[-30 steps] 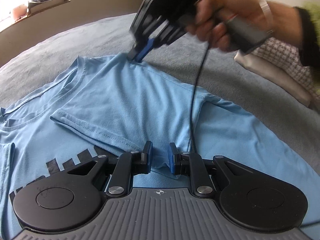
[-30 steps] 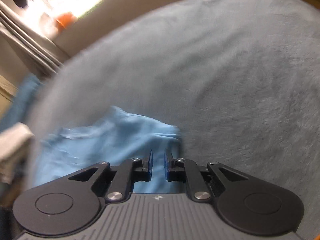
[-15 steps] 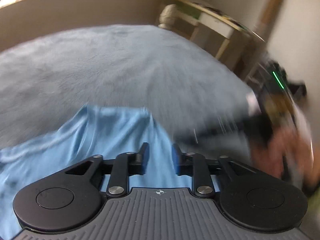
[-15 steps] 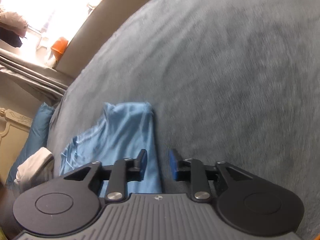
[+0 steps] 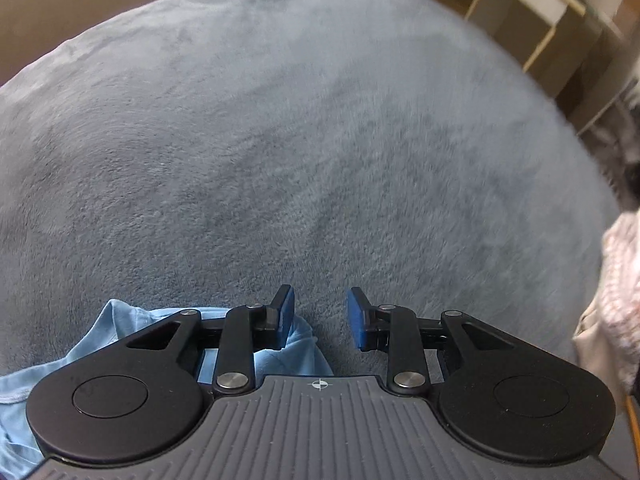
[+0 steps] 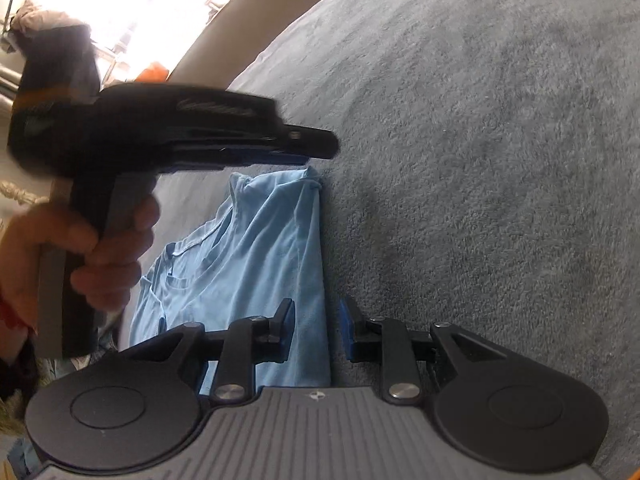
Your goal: Fold clothes
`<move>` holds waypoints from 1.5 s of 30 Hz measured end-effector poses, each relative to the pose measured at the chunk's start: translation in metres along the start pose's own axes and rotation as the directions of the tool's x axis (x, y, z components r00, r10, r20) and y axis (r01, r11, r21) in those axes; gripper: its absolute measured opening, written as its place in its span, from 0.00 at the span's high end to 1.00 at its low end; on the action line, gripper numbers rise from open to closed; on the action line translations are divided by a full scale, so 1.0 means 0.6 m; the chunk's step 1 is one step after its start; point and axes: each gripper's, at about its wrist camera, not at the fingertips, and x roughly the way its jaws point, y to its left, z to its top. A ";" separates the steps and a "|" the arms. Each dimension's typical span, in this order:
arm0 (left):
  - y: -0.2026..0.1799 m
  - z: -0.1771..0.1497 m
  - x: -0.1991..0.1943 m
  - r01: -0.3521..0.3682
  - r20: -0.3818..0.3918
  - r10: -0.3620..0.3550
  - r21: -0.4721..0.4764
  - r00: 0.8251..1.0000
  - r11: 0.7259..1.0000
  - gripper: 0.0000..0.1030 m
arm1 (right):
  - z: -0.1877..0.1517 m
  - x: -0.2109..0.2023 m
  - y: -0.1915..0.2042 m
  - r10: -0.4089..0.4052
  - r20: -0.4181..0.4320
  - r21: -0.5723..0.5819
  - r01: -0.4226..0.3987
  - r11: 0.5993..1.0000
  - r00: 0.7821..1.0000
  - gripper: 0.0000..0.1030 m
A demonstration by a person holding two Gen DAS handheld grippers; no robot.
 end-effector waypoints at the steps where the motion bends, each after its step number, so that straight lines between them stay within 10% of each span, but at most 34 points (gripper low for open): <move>1: -0.006 0.000 0.003 -0.022 -0.016 0.022 0.016 1.000 1.000 0.72 | 0.000 0.001 0.001 0.000 -0.002 -0.008 0.000 1.000 1.000 0.76; 9: -0.003 -0.012 0.009 -0.101 -0.059 0.102 0.032 0.993 0.994 0.84 | 0.000 0.022 0.012 -0.002 0.006 -0.029 0.002 1.000 1.000 0.81; 16: 0.048 -0.032 -0.015 -0.035 0.036 0.041 -0.149 0.998 0.988 0.98 | -0.005 0.030 0.003 -0.018 0.017 -0.037 0.019 0.999 1.000 0.99; 22: 0.104 -0.052 -0.025 0.123 0.166 -0.070 -0.332 0.984 0.935 0.99 | -0.009 0.034 -0.004 -0.020 0.028 -0.018 0.021 1.000 0.999 1.00; 31: 0.170 -0.082 -0.070 0.233 0.356 -0.046 -0.504 0.933 0.831 0.98 | -0.014 0.012 -0.002 -0.027 0.064 0.017 0.026 1.000 0.998 0.99; 42: 0.315 -0.114 -0.409 0.139 0.533 0.082 -0.361 0.842 0.922 0.95 | -0.034 -0.067 0.053 -0.027 0.144 0.018 0.024 1.000 0.989 0.98; 45: 0.351 -0.178 -0.477 0.087 0.503 0.133 -0.390 0.854 0.917 0.94 | -0.050 -0.075 0.081 -0.028 0.123 0.005 0.027 1.000 0.992 0.98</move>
